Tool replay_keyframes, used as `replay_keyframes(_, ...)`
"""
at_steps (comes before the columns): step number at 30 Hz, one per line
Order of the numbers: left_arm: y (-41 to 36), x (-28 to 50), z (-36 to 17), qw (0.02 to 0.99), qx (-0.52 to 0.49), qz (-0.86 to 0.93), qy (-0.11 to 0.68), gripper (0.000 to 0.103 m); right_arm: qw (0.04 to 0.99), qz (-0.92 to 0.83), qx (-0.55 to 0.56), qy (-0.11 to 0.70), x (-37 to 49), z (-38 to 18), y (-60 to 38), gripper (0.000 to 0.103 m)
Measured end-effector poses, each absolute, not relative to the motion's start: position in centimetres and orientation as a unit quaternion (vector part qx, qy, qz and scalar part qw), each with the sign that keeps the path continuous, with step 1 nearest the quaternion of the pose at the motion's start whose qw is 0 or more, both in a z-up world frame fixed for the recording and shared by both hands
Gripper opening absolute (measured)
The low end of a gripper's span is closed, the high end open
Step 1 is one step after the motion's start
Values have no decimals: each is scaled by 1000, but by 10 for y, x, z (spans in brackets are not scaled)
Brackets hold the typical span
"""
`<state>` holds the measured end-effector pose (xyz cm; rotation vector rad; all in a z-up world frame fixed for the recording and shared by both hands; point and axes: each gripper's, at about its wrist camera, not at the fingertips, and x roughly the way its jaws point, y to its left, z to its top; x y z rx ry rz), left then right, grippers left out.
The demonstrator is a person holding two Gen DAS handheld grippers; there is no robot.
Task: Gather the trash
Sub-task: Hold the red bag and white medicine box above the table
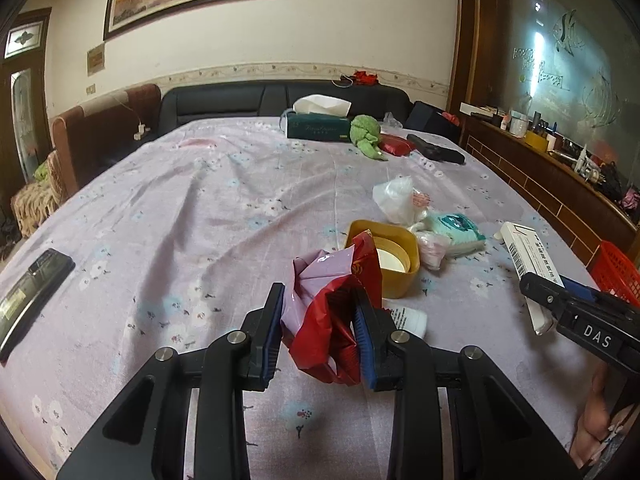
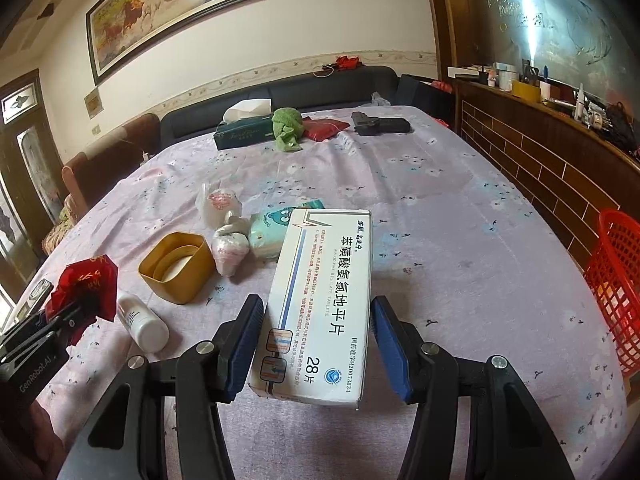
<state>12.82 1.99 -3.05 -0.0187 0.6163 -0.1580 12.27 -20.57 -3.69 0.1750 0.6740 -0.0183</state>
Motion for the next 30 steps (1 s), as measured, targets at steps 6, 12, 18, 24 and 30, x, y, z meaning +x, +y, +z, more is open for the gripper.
replay_keyframes(6,13,124,-30,955,11,-70,287,31,935,-3,97,341,128,-41,-209,60)
replay_keyframes(12,10,124,-31,956,22,-62,286,31,933,-2,95,347,130,-43,-208,60)
replay_keyframes(18,10,126,-32,956,24,-59,288,31,933,0,95,348,130,-43,-208,60)
replay_keyframes(24,9,126,-32,955,25,-59,288,31,932,-1,95,348,130,-43,-208,60)
replay_keyframes(30,9,127,-33,955,25,-59,288,31,932,-1,97,348,130,-44,-209,60)
